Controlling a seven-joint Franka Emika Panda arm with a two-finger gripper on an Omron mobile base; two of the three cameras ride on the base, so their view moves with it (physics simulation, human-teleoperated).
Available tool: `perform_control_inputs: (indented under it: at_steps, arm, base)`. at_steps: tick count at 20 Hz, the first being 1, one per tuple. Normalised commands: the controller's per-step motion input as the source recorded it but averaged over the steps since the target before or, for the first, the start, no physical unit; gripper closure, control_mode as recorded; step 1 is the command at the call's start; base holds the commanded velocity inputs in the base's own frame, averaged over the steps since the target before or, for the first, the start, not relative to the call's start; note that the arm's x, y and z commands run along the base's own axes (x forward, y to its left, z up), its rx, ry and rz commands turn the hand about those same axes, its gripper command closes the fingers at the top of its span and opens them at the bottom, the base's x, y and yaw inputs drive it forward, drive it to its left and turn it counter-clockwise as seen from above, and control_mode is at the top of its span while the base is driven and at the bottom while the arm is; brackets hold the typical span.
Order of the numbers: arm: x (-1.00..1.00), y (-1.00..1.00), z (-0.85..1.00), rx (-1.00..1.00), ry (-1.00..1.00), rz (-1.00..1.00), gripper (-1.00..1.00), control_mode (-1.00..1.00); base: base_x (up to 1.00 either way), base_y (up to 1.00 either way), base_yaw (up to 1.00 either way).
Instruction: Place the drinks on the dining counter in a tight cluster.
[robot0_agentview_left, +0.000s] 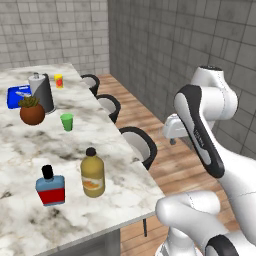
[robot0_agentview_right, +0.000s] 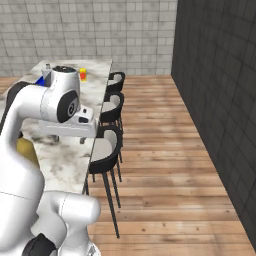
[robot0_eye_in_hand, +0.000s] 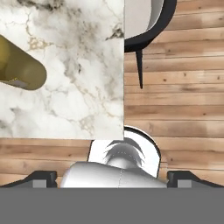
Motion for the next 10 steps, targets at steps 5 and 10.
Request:
perform_control_inputs:
  at_steps: [5,10]
  arm:
    - [-0.05,0.0,0.0,0.0,0.0,0.0,-1.0,-1.0]
    - [0.0,0.0,0.0,0.0,0.0,0.0,-1.0,1.0]
  base:
    - [0.0,0.0,0.0]
    - [-0.05,0.0,0.0]
